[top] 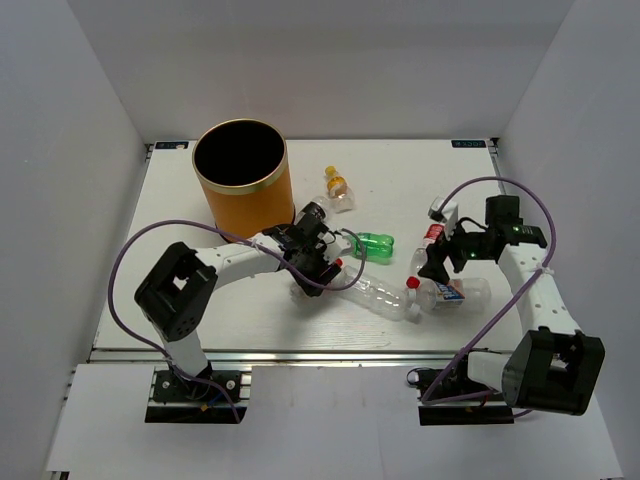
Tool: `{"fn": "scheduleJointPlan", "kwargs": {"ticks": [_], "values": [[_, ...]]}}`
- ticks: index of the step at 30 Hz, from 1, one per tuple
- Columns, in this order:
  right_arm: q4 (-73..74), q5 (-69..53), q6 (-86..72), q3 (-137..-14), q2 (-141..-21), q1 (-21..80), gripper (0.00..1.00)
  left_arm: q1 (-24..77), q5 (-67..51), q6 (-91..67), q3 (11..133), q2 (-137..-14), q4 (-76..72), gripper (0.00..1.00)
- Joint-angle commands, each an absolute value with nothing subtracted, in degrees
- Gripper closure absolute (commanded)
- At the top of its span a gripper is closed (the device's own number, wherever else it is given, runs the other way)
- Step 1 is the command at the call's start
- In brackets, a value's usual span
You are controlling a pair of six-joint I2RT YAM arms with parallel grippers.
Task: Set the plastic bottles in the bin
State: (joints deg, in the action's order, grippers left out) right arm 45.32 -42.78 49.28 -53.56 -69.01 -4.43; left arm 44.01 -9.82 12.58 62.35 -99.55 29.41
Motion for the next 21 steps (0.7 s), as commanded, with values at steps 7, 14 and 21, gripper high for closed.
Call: {"fn": "scheduleJointPlan", "kwargs": {"ticks": [7, 14, 21], "values": [[54.76, -45.0, 60.21, -54.75, -63.81, 1.65, 0.1, 45.79, -7.48, 8.36, 78.7, -91.24, 34.36, 0.87], [45.9, -40.44, 49.23, -53.61, -65.3, 6.23, 0.11, 44.75, -0.19, 5.11, 100.27, -88.15, 37.09, 0.89], [41.31, -30.69, 41.33, -56.24, -68.99, 12.56, 0.1, 40.09, 30.9, -1.31, 105.02, -91.74, 34.01, 0.85]]}}
